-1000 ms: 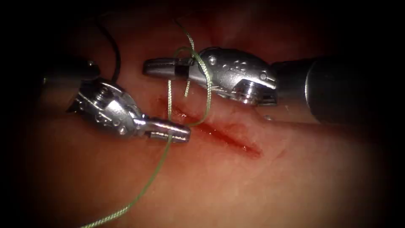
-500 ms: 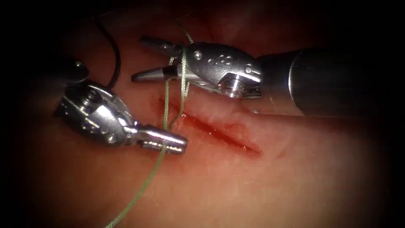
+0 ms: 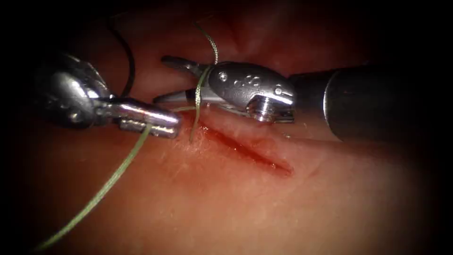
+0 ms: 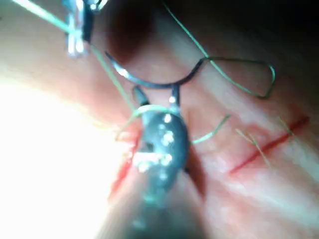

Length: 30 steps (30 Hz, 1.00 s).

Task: Wound Closure

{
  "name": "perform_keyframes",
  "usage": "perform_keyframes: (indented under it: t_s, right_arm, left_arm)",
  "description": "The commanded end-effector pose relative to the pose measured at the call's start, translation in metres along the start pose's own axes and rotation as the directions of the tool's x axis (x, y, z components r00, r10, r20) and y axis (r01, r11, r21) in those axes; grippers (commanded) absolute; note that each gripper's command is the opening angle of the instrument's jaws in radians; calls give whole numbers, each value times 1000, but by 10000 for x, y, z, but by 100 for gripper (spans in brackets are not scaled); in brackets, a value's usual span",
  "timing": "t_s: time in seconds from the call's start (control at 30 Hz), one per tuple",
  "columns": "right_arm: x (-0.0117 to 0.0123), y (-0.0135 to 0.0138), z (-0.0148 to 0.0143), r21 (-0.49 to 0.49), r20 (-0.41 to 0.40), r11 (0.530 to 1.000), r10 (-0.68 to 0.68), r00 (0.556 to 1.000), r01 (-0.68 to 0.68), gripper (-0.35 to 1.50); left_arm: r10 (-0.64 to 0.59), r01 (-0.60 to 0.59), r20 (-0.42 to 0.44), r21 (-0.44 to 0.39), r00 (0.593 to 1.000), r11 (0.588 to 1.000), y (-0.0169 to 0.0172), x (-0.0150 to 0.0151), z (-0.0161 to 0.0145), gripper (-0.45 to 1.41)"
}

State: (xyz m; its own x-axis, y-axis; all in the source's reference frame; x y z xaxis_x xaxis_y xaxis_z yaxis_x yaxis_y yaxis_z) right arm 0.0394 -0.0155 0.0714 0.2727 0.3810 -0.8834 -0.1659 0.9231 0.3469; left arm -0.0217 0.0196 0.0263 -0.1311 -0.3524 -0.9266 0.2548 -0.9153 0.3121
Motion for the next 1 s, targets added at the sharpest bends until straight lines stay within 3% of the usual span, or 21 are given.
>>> perform_keyframes:
  t_s: [0.03, 0.3, 0.47, 0.57, 0.63, 1.0]
  right_arm:
    - [-3, -3, 10, 6, 1, 1000, -3, 1000, 3, 98]
    - [-5, -20, 17, 76, 8, 997, -25, 1000, 25, 77]
    - [-4, -24, 17, 98, 4, 995, -32, 999, 32, 77]
    - [-3, -29, 18, 124, -4, 991, -41, 999, 41, 67]
    - [-2, -31, 20, 142, -9, 989, -41, 999, 42, 59]
    - [4, -47, 26, 221, -32, 973, -60, 998, 66, 56]
  left_arm:
    - [-4, 4, -7, 13, 1000, 1000, -5, -7, 2, -45]
    - [-17, 19, -21, 64, 1000, 998, -25, -44, -15, -45]
    - [-14, 17, -30, 90, 999, 996, -43, -77, -20, -45]
    - [-41, 43, -28, 84, 999, 996, -39, -111, -12, -45]
    - [-50, 52, -35, 78, 998, 996, -37, -121, -7, -45]
    - [-81, 92, -127, 90, 989, 992, -42, -157, 15, -45]
